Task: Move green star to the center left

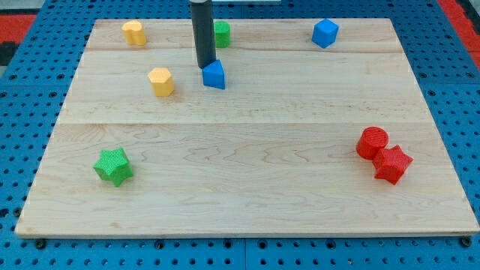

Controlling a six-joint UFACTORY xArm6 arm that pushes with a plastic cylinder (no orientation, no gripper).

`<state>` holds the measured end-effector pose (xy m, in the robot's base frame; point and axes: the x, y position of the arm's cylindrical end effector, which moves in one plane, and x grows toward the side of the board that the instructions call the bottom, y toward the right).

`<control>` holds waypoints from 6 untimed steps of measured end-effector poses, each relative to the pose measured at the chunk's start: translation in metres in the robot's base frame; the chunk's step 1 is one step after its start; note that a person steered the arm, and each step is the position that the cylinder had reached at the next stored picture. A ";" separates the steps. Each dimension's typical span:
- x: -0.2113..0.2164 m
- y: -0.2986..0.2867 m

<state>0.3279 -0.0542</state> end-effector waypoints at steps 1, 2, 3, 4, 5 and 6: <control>0.054 0.008; 0.114 0.010; 0.176 -0.019; 0.233 -0.046; 0.233 -0.105; 0.189 -0.116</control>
